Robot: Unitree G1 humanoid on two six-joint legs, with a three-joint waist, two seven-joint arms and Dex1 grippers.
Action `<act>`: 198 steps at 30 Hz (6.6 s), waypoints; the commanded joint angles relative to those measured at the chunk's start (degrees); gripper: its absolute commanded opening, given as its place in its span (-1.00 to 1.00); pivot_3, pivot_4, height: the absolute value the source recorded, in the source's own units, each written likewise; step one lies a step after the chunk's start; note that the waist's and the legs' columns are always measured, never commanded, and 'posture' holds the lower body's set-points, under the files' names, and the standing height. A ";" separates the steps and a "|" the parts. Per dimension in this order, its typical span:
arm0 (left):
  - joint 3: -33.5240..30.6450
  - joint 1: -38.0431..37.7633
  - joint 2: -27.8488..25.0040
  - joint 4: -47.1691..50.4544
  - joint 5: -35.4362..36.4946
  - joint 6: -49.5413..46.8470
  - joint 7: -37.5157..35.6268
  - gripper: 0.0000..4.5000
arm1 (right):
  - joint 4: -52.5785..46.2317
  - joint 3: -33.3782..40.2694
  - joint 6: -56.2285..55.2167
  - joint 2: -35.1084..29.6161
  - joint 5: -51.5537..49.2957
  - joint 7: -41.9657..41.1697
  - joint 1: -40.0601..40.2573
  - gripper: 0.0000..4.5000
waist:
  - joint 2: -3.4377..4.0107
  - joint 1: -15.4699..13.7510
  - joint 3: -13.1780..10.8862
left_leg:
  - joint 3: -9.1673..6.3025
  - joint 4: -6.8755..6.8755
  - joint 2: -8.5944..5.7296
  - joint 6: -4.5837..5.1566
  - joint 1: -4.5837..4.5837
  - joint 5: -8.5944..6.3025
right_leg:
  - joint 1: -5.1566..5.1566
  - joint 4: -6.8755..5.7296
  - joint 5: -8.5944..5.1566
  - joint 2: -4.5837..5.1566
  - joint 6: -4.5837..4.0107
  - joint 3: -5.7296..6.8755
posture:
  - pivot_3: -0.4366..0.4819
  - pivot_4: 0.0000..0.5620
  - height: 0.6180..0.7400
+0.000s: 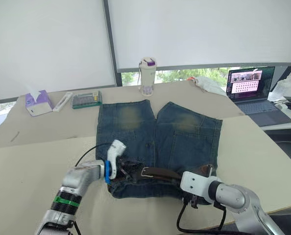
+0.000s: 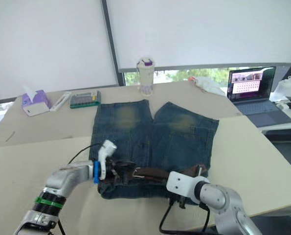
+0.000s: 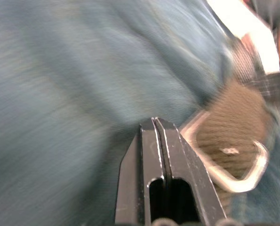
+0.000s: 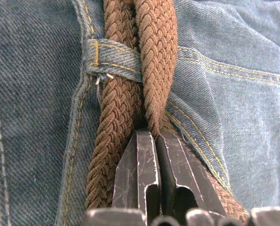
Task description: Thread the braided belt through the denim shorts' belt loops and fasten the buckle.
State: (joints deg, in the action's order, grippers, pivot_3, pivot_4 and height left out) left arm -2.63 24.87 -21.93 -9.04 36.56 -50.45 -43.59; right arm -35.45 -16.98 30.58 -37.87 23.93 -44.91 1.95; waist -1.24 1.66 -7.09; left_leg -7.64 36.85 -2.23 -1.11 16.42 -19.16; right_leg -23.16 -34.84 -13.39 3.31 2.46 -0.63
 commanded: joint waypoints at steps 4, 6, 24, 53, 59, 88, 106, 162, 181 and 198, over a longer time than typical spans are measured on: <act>0.69 2.48 -0.69 9.94 0.19 1.50 -0.05 -1.00 | -0.76 -0.29 0.30 0.07 -2.74 -2.11 -2.20 -0.99 | 0.47 -0.49 -0.14 | 0.17 -0.06 -0.09 -0.33 0.10 0.18 | 0.02 0.09 0.26 0.14 -0.47 -0.24 | -0.05 -0.47 1.00; 4.96 2.36 -1.66 13.50 -2.10 3.67 -2.07 -1.00 | -1.04 0.23 1.31 1.00 -3.51 -2.03 -3.34 -0.99 | 0.51 -0.66 -0.24 | 0.16 -0.07 -0.14 -0.32 0.22 0.17 | -0.01 0.10 0.25 0.12 -0.45 -0.23 | -0.05 -0.47 1.00; 27.58 13.52 -7.13 7.38 -31.44 43.24 -18.90 0.39 | -4.45 -1.49 16.95 1.20 -12.52 -7.38 -23.43 -1.00 | 0.87 -1.16 -0.50 | 0.08 -0.04 -0.62 -0.07 0.90 0.54 | -0.31 0.32 0.43 0.16 -0.77 -0.07 | -0.05 -0.47 1.00; 16.89 7.58 -7.86 6.68 -31.03 46.79 -15.27 -1.00 | -4.82 9.35 20.31 -2.94 -24.02 0.55 -15.13 0.03 | 0.82 -1.73 -0.45 | 0.17 0.11 -0.85 0.05 1.15 0.78 | -0.90 -0.04 0.89 0.36 -1.31 -0.13 | -0.05 -0.47 1.00; 16.85 6.56 -7.99 8.06 -31.15 45.75 -15.13 -1.00 | -5.48 7.39 19.40 -3.14 -25.53 1.01 -16.47 0.03 | 0.82 -1.70 -0.45 | 0.18 0.12 -0.86 0.06 1.14 0.77 | -0.91 -0.05 0.90 0.36 -1.32 -0.14 | -0.05 -0.47 1.00; 21.42 12.26 -8.14 14.07 -24.51 38.63 -24.60 0.17 | -6.43 2.01 20.27 -7.81 -31.26 -1.30 -26.94 -1.00 | 0.85 -1.67 -0.40 | 0.45 0.33 -0.88 0.10 1.15 0.76 | -0.84 -0.13 0.92 0.33 -1.37 -0.14 | -0.05 -0.47 1.00; 18.91 10.88 -9.02 10.90 -24.41 40.99 -25.26 -1.00 | -9.03 4.04 23.09 -6.17 -36.92 -0.60 -24.52 -0.49 | 0.87 -1.81 -0.37 | 0.46 0.43 -0.87 0.30 1.18 0.65 | -0.86 -0.16 0.93 0.33 -1.38 -0.14 | -0.05 -0.47 1.00; 19.11 5.53 -9.99 2.45 -39.26 70.86 -11.36 -1.00 | -7.97 2.95 17.34 -7.17 -30.04 1.88 -14.63 -0.99 | 0.90 -2.32 -0.04 | 0.44 0.86 -0.87 0.38 1.31 0.59 | -0.86 -0.22 0.97 0.37 -1.38 -0.16 | -0.05 -0.47 1.00; 18.73 6.22 -13.11 -6.18 -41.60 84.47 -8.95 -1.00 | -8.72 5.73 18.60 -8.72 -33.87 2.20 -14.52 -0.99 | 0.93 -2.30 -0.02 | 0.48 0.91 -0.90 0.46 1.34 0.55 | -0.86 -0.23 1.00 0.34 -1.35 -0.14 | -0.05 -0.47 1.00; 16.31 2.34 -10.28 0.52 -38.34 70.81 -7.82 -1.00 | -11.62 6.88 22.75 -4.80 -43.94 1.16 -16.20 0.31 | 0.96 -2.29 -0.01 | 0.30 0.96 -0.90 0.78 1.28 0.37 | -0.82 -0.25 1.03 0.32 -1.34 -0.19 | -0.05 -0.47 1.00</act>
State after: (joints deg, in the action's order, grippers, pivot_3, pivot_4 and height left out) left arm 14.71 27.16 -32.18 -10.61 -2.72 21.49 -51.93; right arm -45.75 -10.42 53.08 -42.92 -19.42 -44.47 -13.27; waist -0.28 -0.62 -7.10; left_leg -7.34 37.81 -3.13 -0.33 17.68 -18.80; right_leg -23.98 -35.09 -12.36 3.65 1.12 -0.82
